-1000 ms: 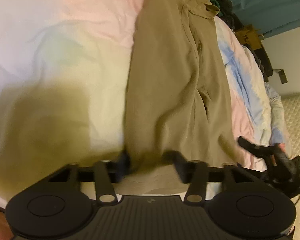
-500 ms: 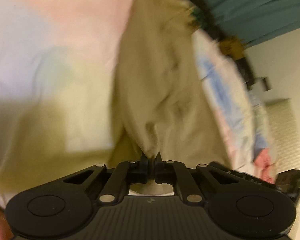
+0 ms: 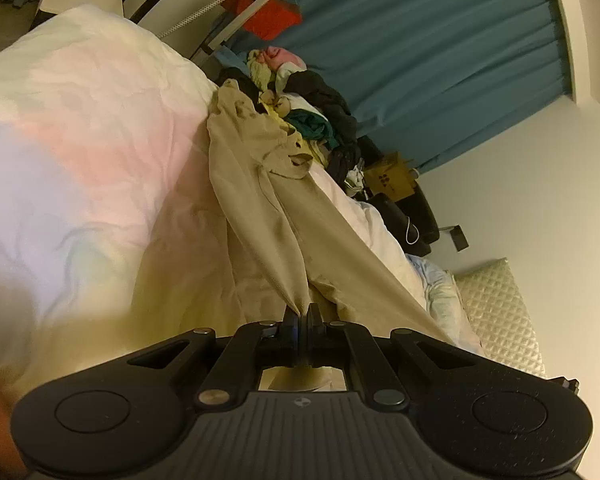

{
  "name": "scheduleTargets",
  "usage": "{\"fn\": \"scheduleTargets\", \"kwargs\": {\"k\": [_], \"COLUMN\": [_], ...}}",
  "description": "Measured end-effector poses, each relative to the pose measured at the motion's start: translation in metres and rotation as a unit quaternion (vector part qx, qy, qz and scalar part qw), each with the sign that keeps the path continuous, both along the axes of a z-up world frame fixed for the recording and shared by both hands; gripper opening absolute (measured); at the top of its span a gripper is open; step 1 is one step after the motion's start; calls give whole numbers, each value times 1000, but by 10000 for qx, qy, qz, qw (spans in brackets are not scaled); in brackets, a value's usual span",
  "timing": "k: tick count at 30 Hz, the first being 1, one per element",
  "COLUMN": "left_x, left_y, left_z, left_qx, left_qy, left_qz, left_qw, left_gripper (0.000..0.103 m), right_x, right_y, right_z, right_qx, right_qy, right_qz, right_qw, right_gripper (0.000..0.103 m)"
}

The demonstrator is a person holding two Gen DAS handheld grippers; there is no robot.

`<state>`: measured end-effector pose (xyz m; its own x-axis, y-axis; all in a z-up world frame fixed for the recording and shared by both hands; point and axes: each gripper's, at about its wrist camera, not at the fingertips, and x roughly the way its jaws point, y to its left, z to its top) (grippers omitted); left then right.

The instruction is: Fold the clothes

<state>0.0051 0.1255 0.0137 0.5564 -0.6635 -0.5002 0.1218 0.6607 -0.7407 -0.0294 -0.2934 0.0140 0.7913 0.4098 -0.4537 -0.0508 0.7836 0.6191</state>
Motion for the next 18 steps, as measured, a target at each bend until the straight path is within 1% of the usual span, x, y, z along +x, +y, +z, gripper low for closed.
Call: {"fn": "scheduleTargets", "kwargs": {"k": [3, 5, 7, 9, 12, 13, 15, 18], "left_x": [-28, -52, -59, -65, -43, -29, -1, 43], "left_y": [3, 8, 6, 5, 4, -2, -9, -21], "left_z": [-3, -6, -13, -20, -23, -23, -18, -8], "left_qx": [-21, -32, -12, 9, -22, 16, 218, 510], "left_qy": [141, 291, 395, 497, 553, 527, 405, 148], "left_qz": [-23, -10, 5, 21, 123, 174, 301, 556], "left_qw": [9999, 9996, 9992, 9988, 9984, 9985, 9985, 9970], "left_gripper": [3, 3, 3, 3, 4, 4, 4, 4], "right_x": [-27, -48, -66, -70, -60, -51, -31, 16], "right_y": [3, 7, 12, 14, 12, 11, 9, 7], "right_z": [2, -3, -13, -25, -34, -34, -32, -28], "right_qx": [-12, -94, -144, -66, 33, 8, 4, 67], "right_qy": [-64, -41, 61, 184, 256, 251, 213, 145], "right_qz": [165, 253, 293, 258, 109, 36, -74, -288], "right_qw": [9998, 9996, 9994, 9995, 9996, 9997, 9997, 9995], "right_gripper": [6, 6, 6, 6, 6, 6, 6, 6]}}
